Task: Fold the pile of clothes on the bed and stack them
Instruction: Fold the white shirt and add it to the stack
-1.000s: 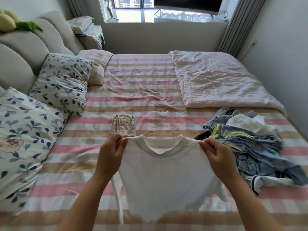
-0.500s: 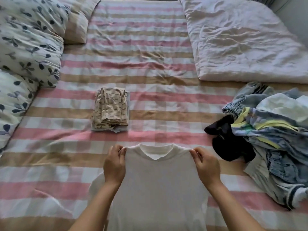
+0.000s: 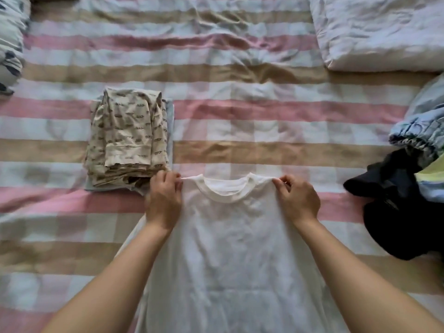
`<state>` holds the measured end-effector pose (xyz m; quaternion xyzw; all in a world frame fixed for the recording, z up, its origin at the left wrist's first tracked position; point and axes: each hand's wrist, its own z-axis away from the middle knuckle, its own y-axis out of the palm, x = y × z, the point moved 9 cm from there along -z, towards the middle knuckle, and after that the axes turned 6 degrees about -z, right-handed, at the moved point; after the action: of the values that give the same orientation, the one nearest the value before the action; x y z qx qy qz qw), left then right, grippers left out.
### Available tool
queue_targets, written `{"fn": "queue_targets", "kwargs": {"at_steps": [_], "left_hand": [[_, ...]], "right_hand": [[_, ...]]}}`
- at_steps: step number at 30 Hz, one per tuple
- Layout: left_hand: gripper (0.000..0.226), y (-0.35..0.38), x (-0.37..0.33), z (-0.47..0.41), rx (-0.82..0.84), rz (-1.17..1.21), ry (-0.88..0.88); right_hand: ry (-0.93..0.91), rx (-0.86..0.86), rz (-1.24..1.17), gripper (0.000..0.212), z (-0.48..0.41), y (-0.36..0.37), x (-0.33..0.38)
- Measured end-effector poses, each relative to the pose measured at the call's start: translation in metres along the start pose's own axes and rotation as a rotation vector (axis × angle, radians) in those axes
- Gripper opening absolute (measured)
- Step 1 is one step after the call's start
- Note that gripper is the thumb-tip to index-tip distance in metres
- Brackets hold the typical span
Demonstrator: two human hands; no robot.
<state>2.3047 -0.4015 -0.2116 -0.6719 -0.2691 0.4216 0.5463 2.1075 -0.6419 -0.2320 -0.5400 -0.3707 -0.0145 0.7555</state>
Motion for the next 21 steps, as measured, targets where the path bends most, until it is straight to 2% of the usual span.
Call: {"fn": "queue_targets", "kwargs": {"at_steps": [1, 3, 5, 6, 8, 10, 12, 15, 18, 21], "left_hand": [[0.02, 0.002, -0.007, 0.007, -0.033, -0.04, 0.057], [0.033, 0.009, -0.034, 0.024, -0.035, -0.077, 0.28], [0.041, 0.025, -0.057, 0.039, 0.071, -0.108, 0.482], [0.043, 0.035, -0.061, 0.042, 0.149, -0.128, 0.506], [0.049, 0.052, -0.058, 0.041, 0.285, -0.144, 0.416], [0.051, 0.052, -0.06, 0.04, 0.294, -0.093, 0.286], [0.046, 0.037, -0.083, 0.045, 0.219, -0.046, 0.273], [0.043, 0.024, -0.139, 0.067, 0.174, 0.028, 0.432], [0.038, 0.025, -0.199, 0.097, 0.266, 0.153, 0.568], [0.042, 0.035, -0.245, 0.128, 0.348, 0.175, 0.693]], "right_hand": [[0.0, -0.006, 0.031, 0.029, 0.0, 0.001, -0.002], [-0.018, -0.021, 0.09, 0.028, 0.002, -0.003, -0.005], [-0.037, -0.021, 0.148, 0.024, 0.005, -0.007, -0.006], [-0.041, -0.017, 0.177, 0.022, 0.005, -0.01, -0.008], [-0.037, -0.004, 0.185, 0.02, 0.005, -0.016, -0.011], [-0.031, -0.021, 0.097, 0.017, 0.011, -0.026, -0.015], [-0.004, -0.08, -0.005, 0.015, 0.029, -0.047, -0.027], [0.086, -0.115, -0.072, 0.013, 0.073, -0.073, -0.059], [0.19, -0.095, -0.102, 0.013, 0.117, -0.087, -0.093], [0.288, -0.076, -0.086, 0.019, 0.155, -0.093, -0.117]]}}
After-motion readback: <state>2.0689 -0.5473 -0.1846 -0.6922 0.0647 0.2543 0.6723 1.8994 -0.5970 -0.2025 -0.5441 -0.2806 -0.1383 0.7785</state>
